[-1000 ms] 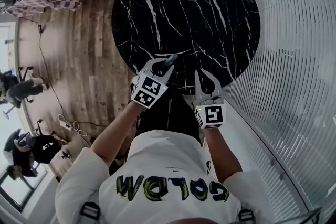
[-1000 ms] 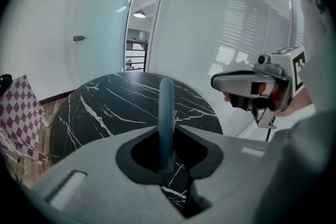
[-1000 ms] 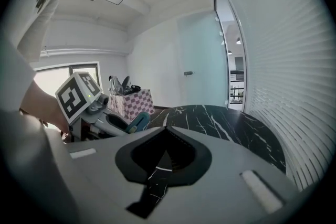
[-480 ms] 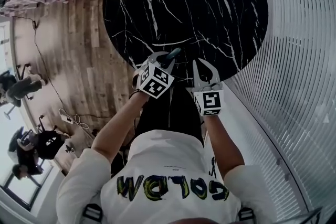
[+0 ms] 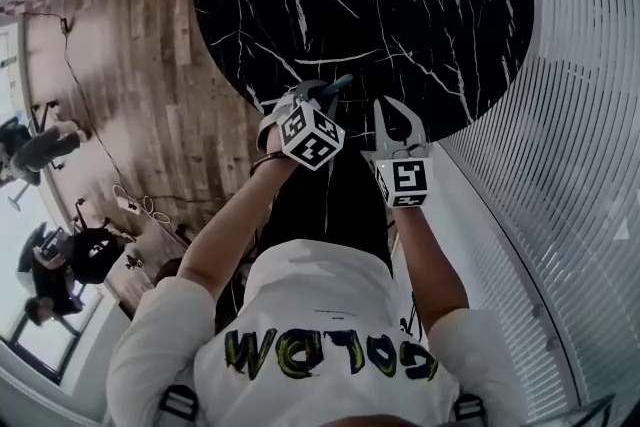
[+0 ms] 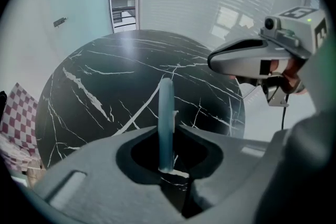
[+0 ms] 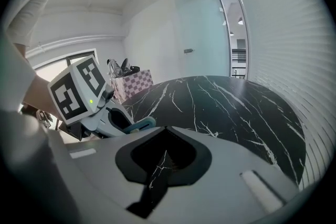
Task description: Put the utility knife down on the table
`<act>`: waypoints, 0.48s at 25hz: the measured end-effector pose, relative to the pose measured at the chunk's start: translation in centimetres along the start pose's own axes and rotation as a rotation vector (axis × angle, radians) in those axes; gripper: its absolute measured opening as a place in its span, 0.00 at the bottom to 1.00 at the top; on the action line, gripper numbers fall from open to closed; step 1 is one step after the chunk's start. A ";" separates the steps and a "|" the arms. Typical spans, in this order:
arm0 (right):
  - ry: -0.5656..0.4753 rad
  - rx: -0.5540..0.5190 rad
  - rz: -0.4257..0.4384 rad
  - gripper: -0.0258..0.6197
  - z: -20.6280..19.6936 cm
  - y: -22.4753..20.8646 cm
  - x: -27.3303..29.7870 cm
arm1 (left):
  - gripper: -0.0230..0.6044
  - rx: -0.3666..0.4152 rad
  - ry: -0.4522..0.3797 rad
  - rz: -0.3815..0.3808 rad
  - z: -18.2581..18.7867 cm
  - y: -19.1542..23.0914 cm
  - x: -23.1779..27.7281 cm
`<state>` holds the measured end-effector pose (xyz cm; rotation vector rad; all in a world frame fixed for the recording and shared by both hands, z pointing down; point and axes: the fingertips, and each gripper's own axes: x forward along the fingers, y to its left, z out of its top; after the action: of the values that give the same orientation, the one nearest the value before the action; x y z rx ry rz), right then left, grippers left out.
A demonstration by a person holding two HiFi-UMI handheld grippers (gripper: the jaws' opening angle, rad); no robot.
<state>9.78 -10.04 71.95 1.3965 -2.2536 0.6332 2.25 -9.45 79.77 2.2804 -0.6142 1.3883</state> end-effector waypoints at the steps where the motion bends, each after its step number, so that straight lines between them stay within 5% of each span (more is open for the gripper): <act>1: 0.003 0.001 0.001 0.04 -0.3 0.0 0.0 | 0.16 0.002 0.010 0.005 -0.3 0.0 0.2; 12: 0.011 0.017 0.005 0.04 -1.3 0.5 0.0 | 0.16 0.038 0.055 0.022 -1.4 -0.1 1.2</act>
<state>9.51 -9.13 72.89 1.3926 -2.2491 0.6615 1.77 -8.80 81.43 2.2626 -0.6027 1.4802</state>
